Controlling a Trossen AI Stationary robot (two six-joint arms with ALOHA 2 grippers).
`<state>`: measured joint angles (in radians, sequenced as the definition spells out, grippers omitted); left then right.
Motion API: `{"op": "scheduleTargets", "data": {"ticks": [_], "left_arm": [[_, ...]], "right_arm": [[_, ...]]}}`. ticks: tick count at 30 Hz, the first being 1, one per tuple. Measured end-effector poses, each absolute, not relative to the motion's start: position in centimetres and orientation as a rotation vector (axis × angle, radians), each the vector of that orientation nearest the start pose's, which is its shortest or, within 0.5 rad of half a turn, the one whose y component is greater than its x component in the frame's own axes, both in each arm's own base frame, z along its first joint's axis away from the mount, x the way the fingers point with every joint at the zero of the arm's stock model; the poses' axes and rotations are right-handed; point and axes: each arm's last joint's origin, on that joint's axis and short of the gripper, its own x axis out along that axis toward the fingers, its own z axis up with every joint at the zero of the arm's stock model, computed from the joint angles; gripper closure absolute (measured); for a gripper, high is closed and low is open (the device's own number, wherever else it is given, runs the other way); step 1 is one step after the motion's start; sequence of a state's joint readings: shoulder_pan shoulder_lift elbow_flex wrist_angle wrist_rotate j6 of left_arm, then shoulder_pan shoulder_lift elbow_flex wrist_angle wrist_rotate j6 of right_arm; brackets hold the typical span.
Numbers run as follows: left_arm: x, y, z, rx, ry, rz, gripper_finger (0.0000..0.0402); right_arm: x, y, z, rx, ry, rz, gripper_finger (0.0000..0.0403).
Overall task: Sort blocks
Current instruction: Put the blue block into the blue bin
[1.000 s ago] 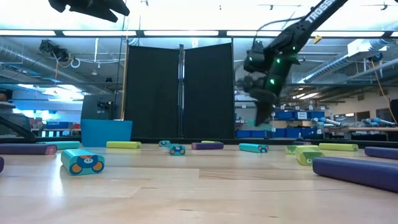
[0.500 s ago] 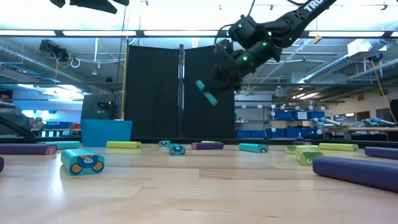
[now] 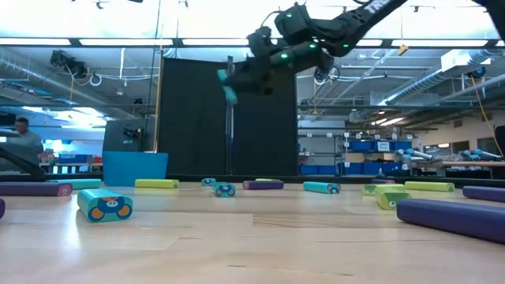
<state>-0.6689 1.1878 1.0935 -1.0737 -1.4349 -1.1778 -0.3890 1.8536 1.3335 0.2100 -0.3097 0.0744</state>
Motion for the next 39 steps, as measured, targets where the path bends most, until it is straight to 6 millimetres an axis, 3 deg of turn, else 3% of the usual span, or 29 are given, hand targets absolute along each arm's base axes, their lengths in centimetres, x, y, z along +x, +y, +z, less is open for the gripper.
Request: {"op": "scheduleTargets", "data": {"ticks": [5, 12, 19, 27, 33, 39], "left_arm": [[16.9, -9.7, 32.5, -0.091, 0.089, 0.849, 0.0153], [15.9, -8.9, 33.4, -0.133, 0.065, 0.846, 0.0153], [15.8, -8.8, 33.5, -0.124, 0.066, 0.846, 0.0153], [15.8, -8.8, 33.5, -0.120, 0.068, 0.846, 0.0153], [15.8, -8.8, 33.5, -0.120, 0.070, 0.845, 0.0153], [15.8, -8.8, 33.5, -0.120, 0.073, 0.844, 0.0153]], "right_arm": [[43.9, -16.1, 26.6, 0.164, 0.227, -0.019, 0.0290], [49.8, -16.5, 24.4, 0.193, 0.243, 0.058, 0.0290], [53.6, -17.5, 21.2, 0.237, 0.243, 0.053, 0.0290], [56.2, -19.0, 18.2, 0.321, 0.244, 0.020, 0.0290], [56.8, -19.6, 16.6, 0.356, 0.256, -0.005, 0.0286], [56.6, -20.1, 16.4, 0.364, 0.259, -0.032, 0.0198]]}}
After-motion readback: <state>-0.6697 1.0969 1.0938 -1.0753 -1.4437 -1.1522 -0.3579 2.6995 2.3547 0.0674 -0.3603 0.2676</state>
